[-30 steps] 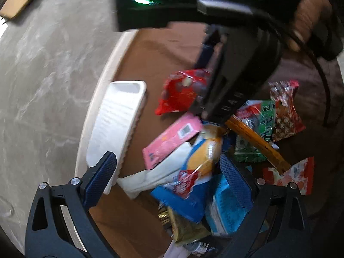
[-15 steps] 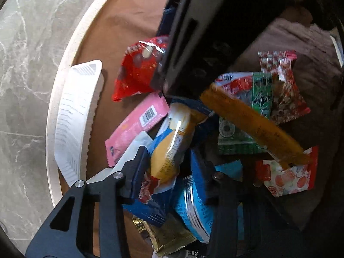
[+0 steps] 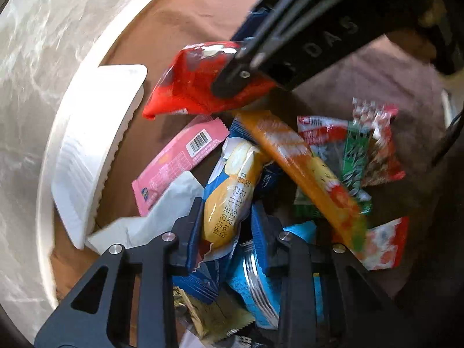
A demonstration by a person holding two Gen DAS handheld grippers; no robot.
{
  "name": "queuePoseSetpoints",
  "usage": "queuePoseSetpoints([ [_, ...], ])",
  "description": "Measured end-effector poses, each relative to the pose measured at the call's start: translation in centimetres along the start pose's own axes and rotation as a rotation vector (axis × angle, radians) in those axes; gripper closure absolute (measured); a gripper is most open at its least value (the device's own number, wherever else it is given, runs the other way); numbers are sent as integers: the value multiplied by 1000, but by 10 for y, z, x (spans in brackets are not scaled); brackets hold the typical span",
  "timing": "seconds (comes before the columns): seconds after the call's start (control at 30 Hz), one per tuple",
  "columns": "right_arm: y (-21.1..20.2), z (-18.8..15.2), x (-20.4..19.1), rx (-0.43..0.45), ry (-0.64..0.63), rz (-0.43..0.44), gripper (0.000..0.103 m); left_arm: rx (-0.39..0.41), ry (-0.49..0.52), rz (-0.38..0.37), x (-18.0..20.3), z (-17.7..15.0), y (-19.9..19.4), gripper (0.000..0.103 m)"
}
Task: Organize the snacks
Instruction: 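Grasp blue cake packet with left tool while right tool grasps red Maltesers bag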
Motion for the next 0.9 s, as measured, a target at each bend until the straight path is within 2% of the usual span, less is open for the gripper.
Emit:
queuePoseSetpoints([
  [0.37, -25, 10, 7, 30, 127, 98, 64, 149, -254, -126, -45, -19, -36, 74],
  [0.5, -27, 17, 7, 34, 152, 118, 64, 195, -335, -140, -68, -28, -43, 74],
  [0.7, -25, 35, 6, 35, 180, 144, 64, 245, -490, -162, -123, -36, -45, 74],
  [0.9, -18, 61, 3, 44, 201, 167, 64, 276, -630, -141, -175, -51, -40, 74],
])
Point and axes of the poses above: each gripper's, at about its wrist camera, not at the fingertips, and y roughly the way its jaws point, x to its right, z to its top, the point moved 3 cm from there along y, roughly the way its jaws point, and after that the axes turned 12 degrees about y, right-handed, at the moved point
